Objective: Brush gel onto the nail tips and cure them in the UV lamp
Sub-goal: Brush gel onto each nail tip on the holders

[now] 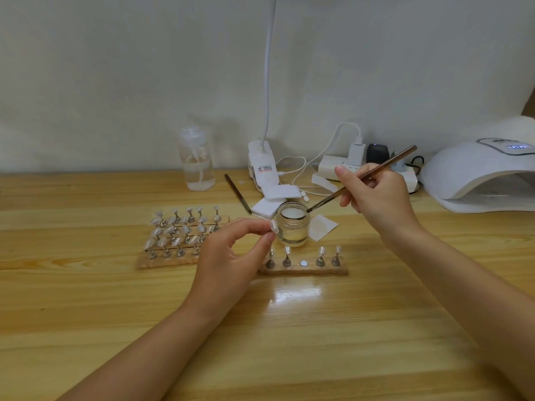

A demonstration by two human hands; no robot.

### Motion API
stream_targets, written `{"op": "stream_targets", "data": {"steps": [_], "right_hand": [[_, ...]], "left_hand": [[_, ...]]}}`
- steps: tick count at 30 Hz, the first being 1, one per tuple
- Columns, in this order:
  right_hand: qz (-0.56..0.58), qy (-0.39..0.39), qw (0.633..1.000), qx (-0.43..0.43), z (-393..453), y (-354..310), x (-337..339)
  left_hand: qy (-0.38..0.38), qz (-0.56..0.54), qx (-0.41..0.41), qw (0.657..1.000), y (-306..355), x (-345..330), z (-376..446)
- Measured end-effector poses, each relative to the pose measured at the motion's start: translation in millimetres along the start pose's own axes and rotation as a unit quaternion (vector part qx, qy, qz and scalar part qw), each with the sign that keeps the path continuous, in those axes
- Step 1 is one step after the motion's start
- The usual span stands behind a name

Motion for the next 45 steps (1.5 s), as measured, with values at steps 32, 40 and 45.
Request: {"op": "stream_targets", "data": {"steps": [32, 40, 45], "right_hand": [[0.031, -0.069, 0.961, 0.267, -71.7, -23.1, -18.1], [0.025, -0.080, 0.964, 0.250, -71.6, -21.6, -23.4], [0.021, -0.079, 0.962, 0.261, -71.9, -20.1, -22.7]], "left_hand": [[-0.009, -0.001, 0.004, 1.000, -3.0, 0.3, 1.4], [0.000, -0.002, 0.004, 1.000, -2.9, -0.7, 0.9], [0.000, 0.001, 0.009, 1.000, -3.0, -0.4, 1.1]]}}
Point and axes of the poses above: each hand's wrist, its own z-axis towards the middle knuckle, its own x-axis out of the back of the hand, y = z × x, the point moved 4 cm from there along z, towards the middle knuckle, and after that the axes turned 9 degrees about -x, right-handed, at the moved point
